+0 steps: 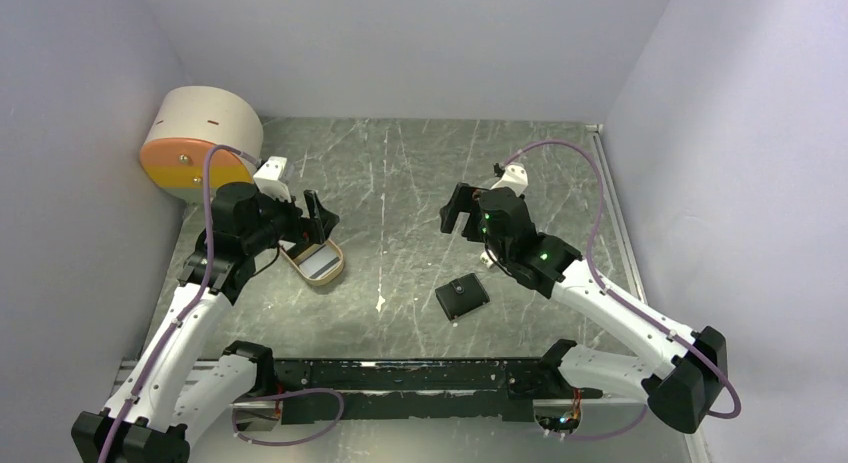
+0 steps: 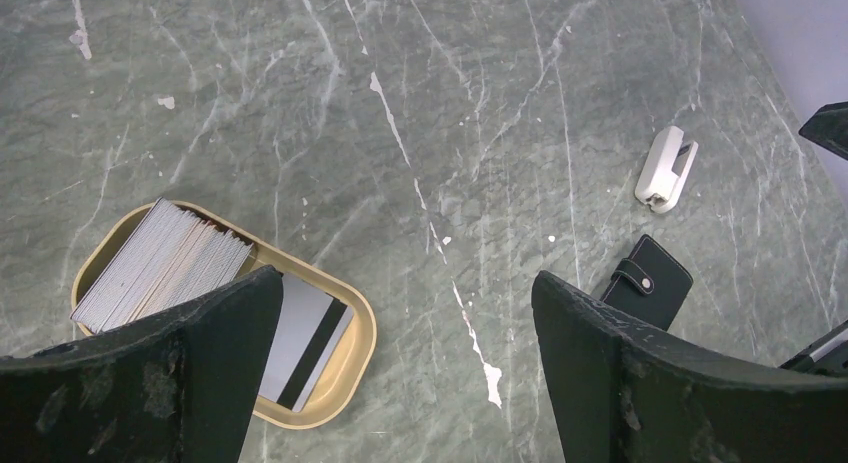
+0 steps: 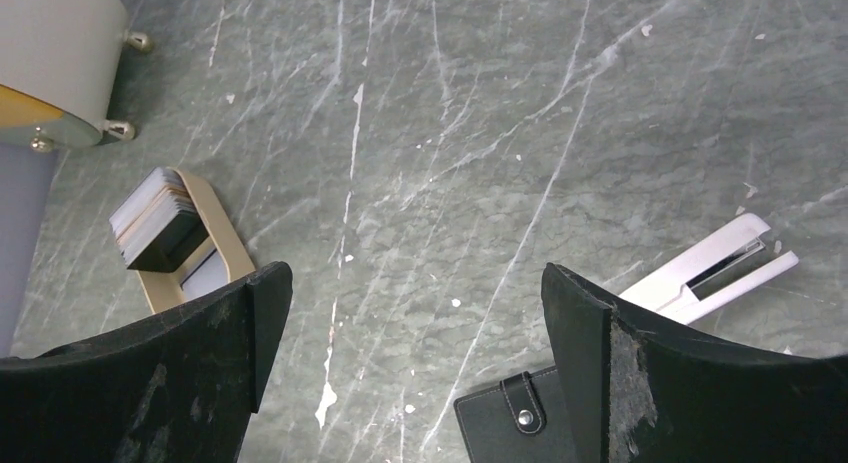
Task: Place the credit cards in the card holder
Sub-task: Pick up the card holder from the center of the board.
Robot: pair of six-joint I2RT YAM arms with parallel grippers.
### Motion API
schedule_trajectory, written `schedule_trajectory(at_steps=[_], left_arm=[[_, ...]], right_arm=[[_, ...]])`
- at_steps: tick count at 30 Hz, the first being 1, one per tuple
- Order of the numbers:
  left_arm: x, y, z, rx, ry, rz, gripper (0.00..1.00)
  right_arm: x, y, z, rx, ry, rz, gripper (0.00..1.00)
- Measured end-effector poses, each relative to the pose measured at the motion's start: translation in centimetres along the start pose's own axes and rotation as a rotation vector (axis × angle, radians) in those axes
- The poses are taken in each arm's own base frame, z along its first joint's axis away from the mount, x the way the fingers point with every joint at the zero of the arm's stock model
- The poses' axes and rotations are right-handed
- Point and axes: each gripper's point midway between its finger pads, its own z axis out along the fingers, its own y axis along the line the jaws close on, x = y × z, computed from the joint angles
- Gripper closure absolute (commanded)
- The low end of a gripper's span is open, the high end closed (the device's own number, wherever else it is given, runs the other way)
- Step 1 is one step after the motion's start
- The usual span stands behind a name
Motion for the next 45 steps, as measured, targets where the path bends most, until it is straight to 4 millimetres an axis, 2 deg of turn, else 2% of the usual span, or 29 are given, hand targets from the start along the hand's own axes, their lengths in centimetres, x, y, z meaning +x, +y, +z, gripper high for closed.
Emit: schedule_trajectory(at_steps=[14, 20, 21, 25, 30, 32, 34, 36, 40, 45], left_arm=[[0.0, 0.0, 0.0, -0.002, -0.001, 0.000, 0.01], [-0.2, 0.7, 0.0, -0.044, -0.011, -0.012, 0.01], [-0.3, 1.1, 0.0, -0.065, -0.016, -0.021, 0.00], [-0.3, 3.1, 0.3, -0.195, -0.031, -0.110, 0.08], [1.6, 7.6, 1.0, -0.485, 0.041, -0.292, 0.11], [2.6, 8.7, 1.3, -0.567, 0.090, -0.332, 0.13], [3.8, 9.4, 1.7, -0.617, 0.157, -0.347, 0.20], [4.9, 9.5, 2.2, -0.624, 0.221, -0.344, 0.23], [6.7, 8.6, 2.6, -0.553, 0.319, -0.320, 0.25], [7.0, 7.1, 2.5, -0.450, 0.334, -0.295, 0.25]], right_arm=[[0.4, -0.3, 0.0, 0.014, 0.014, 0.003, 0.00], [1.5, -1.0, 0.2, 0.078, 0.066, 0.052, 0.01], [1.8, -1.3, 0.2, 0.101, 0.081, 0.063, 0.01], [3.4, -2.5, 0.3, 0.184, 0.144, 0.087, 0.05], [5.9, -3.4, 0.4, 0.236, 0.237, 0.090, 0.08], [6.5, -3.4, 0.4, 0.232, 0.267, 0.083, 0.12], [7.5, -3.1, 0.4, 0.202, 0.311, 0.054, 0.17], [8.8, -3.0, 0.4, 0.167, 0.357, 0.019, 0.28], [12.1, -3.7, 0.4, 0.137, 0.472, -0.060, 0.48], [15.4, -5.0, 0.2, 0.134, 0.585, -0.136, 0.59]])
